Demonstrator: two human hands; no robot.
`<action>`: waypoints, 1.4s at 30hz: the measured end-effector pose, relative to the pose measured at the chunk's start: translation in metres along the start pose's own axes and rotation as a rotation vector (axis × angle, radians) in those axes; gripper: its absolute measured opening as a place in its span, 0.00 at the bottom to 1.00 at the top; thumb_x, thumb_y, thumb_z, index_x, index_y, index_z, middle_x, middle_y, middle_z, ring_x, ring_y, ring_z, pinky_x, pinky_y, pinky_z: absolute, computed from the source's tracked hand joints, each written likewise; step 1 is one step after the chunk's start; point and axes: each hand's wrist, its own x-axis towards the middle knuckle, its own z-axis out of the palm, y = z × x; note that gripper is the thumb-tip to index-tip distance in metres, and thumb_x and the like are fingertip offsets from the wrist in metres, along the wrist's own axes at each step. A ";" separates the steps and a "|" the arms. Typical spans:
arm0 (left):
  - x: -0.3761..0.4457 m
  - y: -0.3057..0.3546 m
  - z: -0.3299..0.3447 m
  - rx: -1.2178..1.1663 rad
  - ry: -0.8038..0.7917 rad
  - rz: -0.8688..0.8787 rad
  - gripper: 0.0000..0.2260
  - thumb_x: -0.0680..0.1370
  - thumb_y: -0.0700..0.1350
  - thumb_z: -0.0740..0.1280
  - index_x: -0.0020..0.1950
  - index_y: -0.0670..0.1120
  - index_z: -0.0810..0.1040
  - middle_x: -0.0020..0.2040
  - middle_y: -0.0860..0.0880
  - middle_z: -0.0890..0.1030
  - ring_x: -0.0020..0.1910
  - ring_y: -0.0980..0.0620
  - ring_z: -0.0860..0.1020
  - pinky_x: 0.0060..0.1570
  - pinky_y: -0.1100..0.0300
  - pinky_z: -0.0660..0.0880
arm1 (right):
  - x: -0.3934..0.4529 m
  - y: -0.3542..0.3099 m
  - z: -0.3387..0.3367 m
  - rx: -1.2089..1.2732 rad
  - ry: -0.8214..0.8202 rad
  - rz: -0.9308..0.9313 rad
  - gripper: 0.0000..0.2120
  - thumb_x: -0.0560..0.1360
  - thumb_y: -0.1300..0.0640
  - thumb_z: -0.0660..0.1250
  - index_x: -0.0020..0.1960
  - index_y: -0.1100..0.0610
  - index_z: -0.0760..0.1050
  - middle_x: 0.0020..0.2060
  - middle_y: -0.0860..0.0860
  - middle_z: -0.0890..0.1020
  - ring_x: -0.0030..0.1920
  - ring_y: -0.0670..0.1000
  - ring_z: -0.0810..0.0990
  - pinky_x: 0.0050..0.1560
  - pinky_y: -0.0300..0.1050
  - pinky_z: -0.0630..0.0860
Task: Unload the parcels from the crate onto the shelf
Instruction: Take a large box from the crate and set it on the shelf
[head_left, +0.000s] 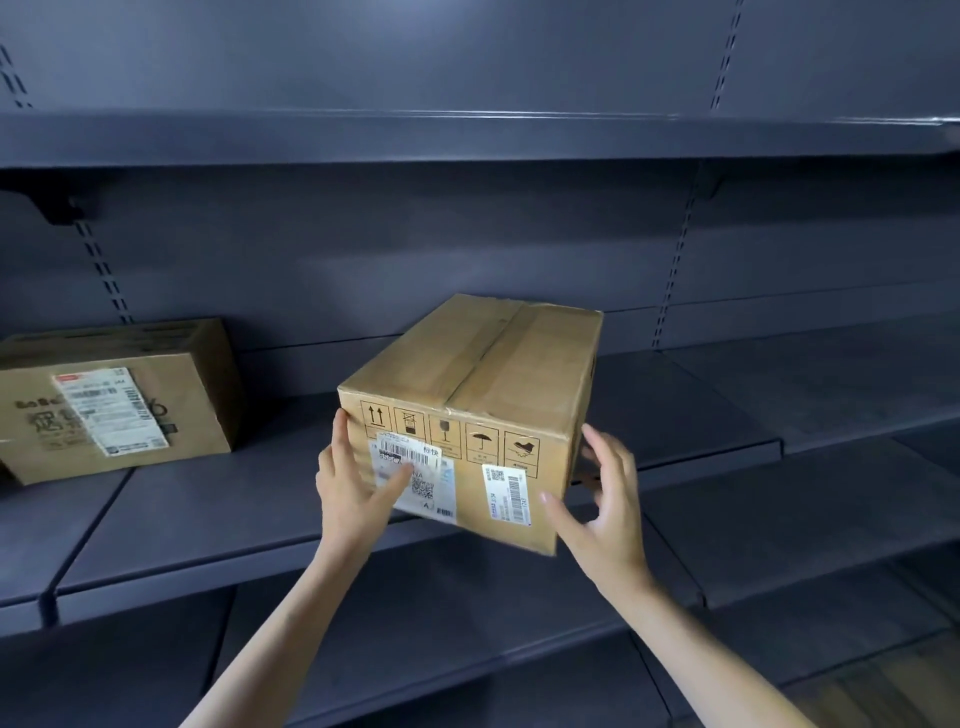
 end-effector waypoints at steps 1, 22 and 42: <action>-0.003 0.001 0.002 0.013 0.012 -0.001 0.44 0.69 0.48 0.74 0.76 0.56 0.48 0.70 0.44 0.64 0.69 0.44 0.62 0.67 0.44 0.62 | -0.001 0.000 0.001 -0.006 -0.023 -0.008 0.37 0.64 0.59 0.74 0.67 0.45 0.61 0.64 0.52 0.67 0.65 0.54 0.69 0.61 0.60 0.72; -0.059 -0.003 -0.024 -0.008 0.141 0.018 0.44 0.66 0.32 0.70 0.73 0.57 0.53 0.61 0.51 0.64 0.64 0.46 0.65 0.62 0.43 0.70 | 0.021 0.022 0.010 0.056 -0.170 -0.012 0.45 0.64 0.69 0.74 0.68 0.39 0.56 0.65 0.49 0.67 0.66 0.48 0.69 0.57 0.60 0.76; -0.035 -0.010 -0.046 0.065 0.099 0.042 0.39 0.70 0.33 0.71 0.73 0.54 0.56 0.60 0.50 0.68 0.61 0.47 0.71 0.48 0.55 0.78 | 0.047 0.020 0.036 0.006 -0.263 0.053 0.42 0.65 0.67 0.73 0.72 0.53 0.56 0.65 0.53 0.69 0.63 0.46 0.67 0.63 0.46 0.69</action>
